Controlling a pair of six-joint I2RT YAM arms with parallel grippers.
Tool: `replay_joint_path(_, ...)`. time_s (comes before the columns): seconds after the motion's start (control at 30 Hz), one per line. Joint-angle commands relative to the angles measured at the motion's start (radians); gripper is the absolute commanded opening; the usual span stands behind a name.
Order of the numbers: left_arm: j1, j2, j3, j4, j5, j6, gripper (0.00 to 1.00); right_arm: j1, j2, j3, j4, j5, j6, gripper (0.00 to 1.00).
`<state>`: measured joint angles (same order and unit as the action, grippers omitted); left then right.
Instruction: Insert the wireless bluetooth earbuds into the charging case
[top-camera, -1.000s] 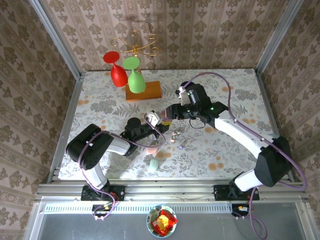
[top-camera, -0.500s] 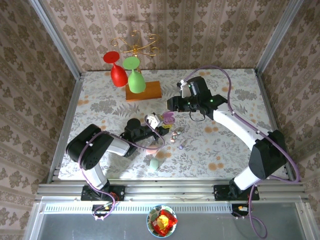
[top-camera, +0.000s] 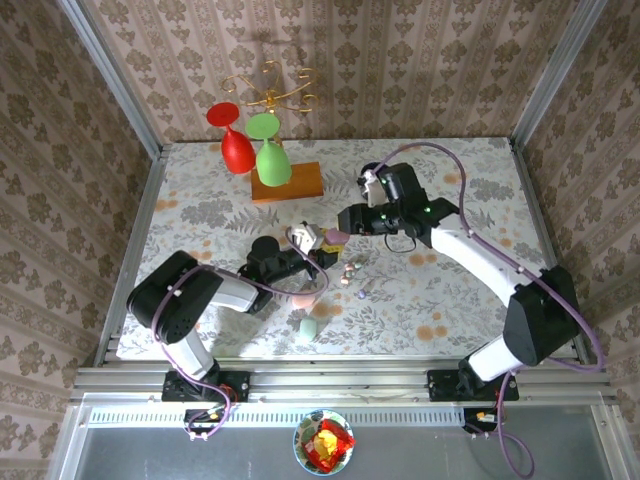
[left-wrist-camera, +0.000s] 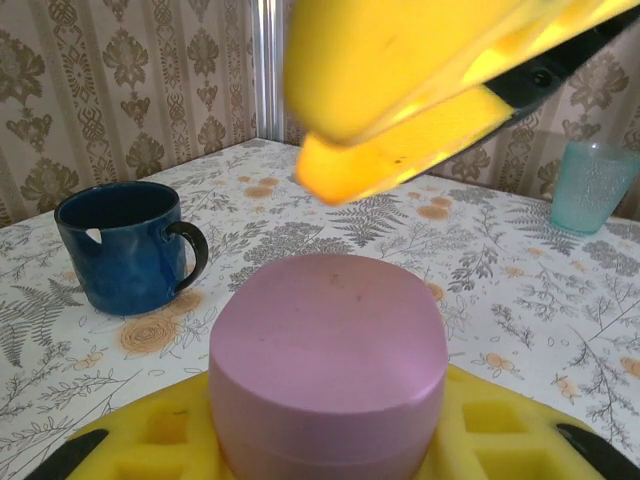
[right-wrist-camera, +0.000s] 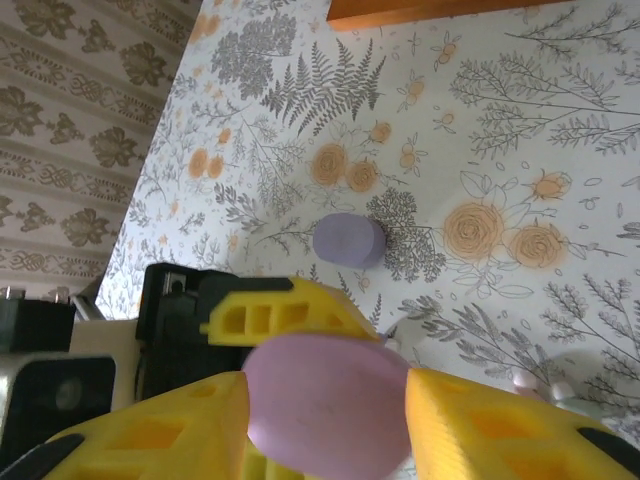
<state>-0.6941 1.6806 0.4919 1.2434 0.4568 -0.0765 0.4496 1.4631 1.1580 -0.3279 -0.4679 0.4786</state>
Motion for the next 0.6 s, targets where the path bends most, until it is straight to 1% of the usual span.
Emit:
replay_joint_path(0.0, 0.002, -0.038, -0.006, 0.042, -0.003, -0.067, 0.28, -0.041, -0.102, -0.092, 0.11, -0.062, 0.127, 0.56)
replay_joint_path(0.07, -0.001, -0.05, -0.006, 0.041, 0.0, -0.091, 0.28, -0.072, -0.128, -0.168, 0.2, -0.131, 0.227, 0.62)
replay_joint_path(0.17, -0.002, -0.068, -0.002, 0.044, 0.002, -0.1, 0.28, -0.101, -0.151, -0.284, 0.381, -0.224, 0.393, 0.66)
replay_joint_path(0.33, -0.004, -0.078, 0.011, 0.045, 0.031, -0.078, 0.28, -0.106, -0.128, -0.42, 0.737, -0.339, 0.657, 0.67)
replay_joint_path(0.4, -0.007, -0.077, 0.019, 0.045, 0.038, -0.073, 0.28, -0.101, -0.109, -0.445, 0.826, -0.358, 0.719, 0.67)
replay_joint_path(0.53, -0.017, -0.078, 0.033, 0.047, 0.051, -0.072, 0.28, -0.082, -0.078, -0.454, 0.936, -0.383, 0.793, 0.66)
replay_joint_path(0.57, -0.022, -0.077, 0.036, 0.046, 0.051, -0.071, 0.28, -0.078, -0.047, -0.454, 0.966, -0.386, 0.808, 0.65)
